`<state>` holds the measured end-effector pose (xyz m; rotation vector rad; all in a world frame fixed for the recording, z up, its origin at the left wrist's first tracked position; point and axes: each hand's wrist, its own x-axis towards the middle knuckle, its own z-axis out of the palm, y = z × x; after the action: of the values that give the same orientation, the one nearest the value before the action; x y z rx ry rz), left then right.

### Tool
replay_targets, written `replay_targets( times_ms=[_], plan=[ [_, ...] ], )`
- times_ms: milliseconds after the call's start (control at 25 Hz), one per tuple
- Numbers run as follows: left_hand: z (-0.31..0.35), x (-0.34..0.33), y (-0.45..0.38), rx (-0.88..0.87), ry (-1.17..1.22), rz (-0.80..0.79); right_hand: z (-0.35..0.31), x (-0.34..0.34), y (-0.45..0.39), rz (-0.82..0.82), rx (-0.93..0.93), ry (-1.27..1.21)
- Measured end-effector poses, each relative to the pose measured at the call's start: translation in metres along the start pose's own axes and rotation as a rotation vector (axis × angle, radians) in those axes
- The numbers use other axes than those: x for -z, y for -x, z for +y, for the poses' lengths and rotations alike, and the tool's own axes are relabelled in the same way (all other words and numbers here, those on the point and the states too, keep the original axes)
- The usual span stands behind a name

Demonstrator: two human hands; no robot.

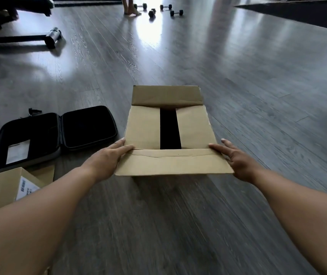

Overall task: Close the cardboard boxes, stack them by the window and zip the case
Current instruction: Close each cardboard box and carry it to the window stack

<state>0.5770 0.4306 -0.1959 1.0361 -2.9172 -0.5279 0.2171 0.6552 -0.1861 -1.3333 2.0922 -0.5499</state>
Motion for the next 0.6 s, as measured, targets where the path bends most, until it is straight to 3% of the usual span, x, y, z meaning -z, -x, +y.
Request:
replay_targets(
  times_ms=[80,120,240,440,600],
  plan=[
    [0.002,0.002,0.001,-0.039,0.082,0.082,-0.004,-0.002,-0.003,0.019,-0.018,-0.409],
    [0.003,0.003,0.0,-0.036,0.097,0.131,-0.006,-0.003,-0.005,0.058,-0.014,-0.493],
    [0.009,0.005,-0.003,0.119,0.087,0.165,-0.012,-0.006,-0.012,0.164,0.043,-0.463],
    [0.024,0.007,-0.012,0.225,0.223,0.292,-0.027,-0.011,-0.03,0.527,-0.202,-0.358],
    [0.036,0.011,-0.022,0.338,0.3,0.349,-0.033,-0.015,-0.033,0.57,-0.178,-0.254]
  ],
)
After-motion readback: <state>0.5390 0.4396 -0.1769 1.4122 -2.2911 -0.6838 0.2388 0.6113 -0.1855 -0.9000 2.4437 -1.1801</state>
